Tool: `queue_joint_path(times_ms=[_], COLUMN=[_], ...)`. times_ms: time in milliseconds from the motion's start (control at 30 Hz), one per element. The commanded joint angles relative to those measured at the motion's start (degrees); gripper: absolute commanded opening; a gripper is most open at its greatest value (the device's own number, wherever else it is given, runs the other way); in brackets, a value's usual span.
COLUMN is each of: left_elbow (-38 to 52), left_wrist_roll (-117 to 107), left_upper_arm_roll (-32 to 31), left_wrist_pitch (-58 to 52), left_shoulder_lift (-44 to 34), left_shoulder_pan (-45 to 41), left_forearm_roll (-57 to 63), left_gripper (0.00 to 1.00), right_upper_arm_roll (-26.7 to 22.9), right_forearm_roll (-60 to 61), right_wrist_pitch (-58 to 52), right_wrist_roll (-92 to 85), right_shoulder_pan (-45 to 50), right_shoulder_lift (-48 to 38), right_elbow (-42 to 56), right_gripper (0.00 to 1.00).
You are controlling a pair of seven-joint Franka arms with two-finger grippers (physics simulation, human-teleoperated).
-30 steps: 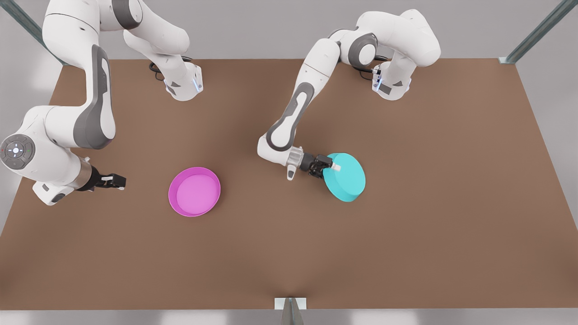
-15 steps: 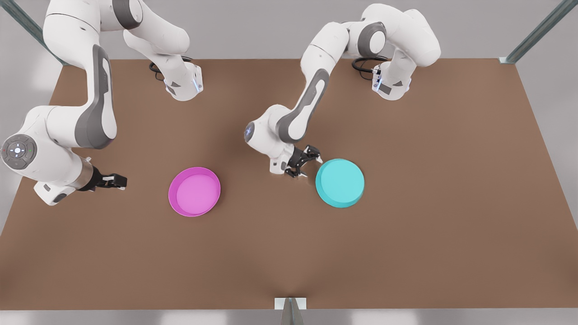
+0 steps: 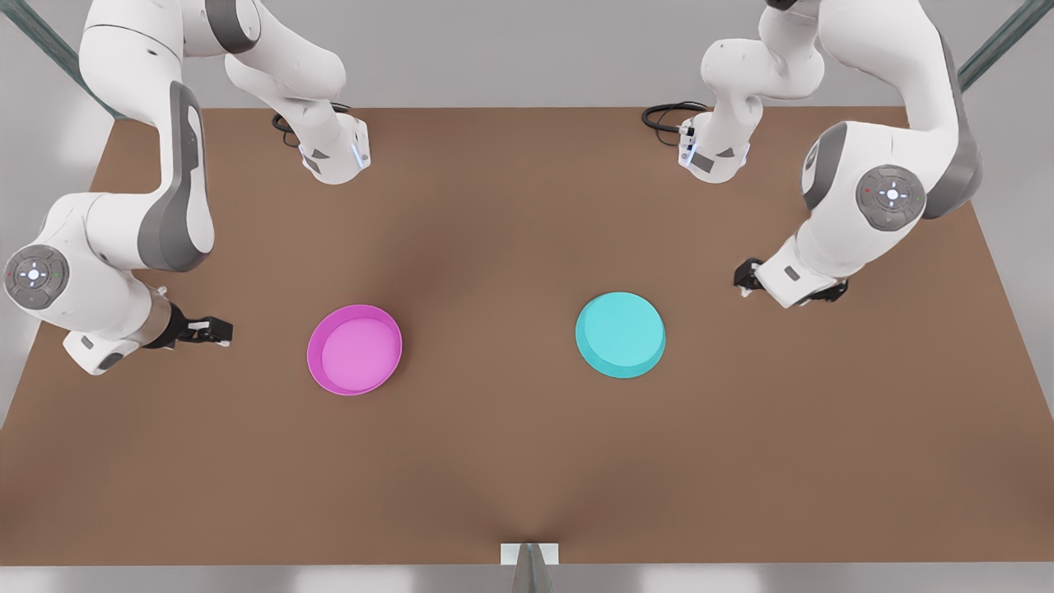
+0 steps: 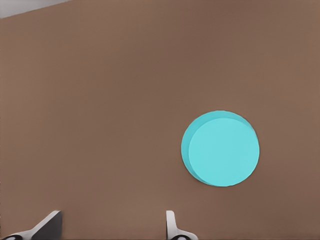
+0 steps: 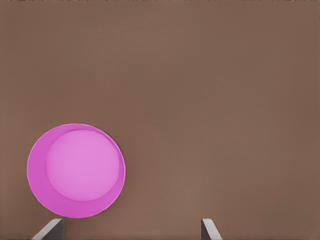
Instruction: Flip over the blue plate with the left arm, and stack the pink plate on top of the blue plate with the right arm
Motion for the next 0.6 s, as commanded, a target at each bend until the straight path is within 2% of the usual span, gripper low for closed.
queue_joint_path(times_ms=[0,200,300,400,500,567], left_elbow=[0.0,1.8,2.7,2.8,2.8,2.8], left_wrist_roll=[0.0,0.0,-0.2,-0.1,0.0,-0.8], left_upper_arm_roll=[-0.1,0.4,0.2,0.2,0.1,0.1], left_wrist_pitch=[0.0,-0.3,-0.4,-0.4,-0.4,-0.4], left_shoulder_lift=[0.0,0.8,0.8,1.3,1.3,1.6], left_shoulder_pan=[-0.3,0.4,0.1,-0.1,-0.3,-0.4], left_forearm_roll=[0.4,0.5,0.4,0.5,0.6,0.6], left_gripper=[1.00,1.00,1.00,1.00,1.00,1.00], right_upper_arm_roll=[0.0,0.1,5.0,6.1,6.2,6.9], right_forearm_roll=[0.0,1.6,3.0,3.8,4.2,9.1], right_wrist_pitch=[0.0,-0.1,0.0,1.4,0.4,-0.5], right_wrist_roll=[0.0,1.3,9.6,13.8,13.7,13.5], right_shoulder_pan=[0.0,0.3,0.3,3.4,3.3,0.4], right_shoulder_lift=[0.0,0.2,0.2,4.1,5.6,6.5], right_elbow=[0.0,0.6,-0.1,-0.4,-0.5,-0.4], right_gripper=[1.00,1.00,1.00,1.00,1.00,1.00])
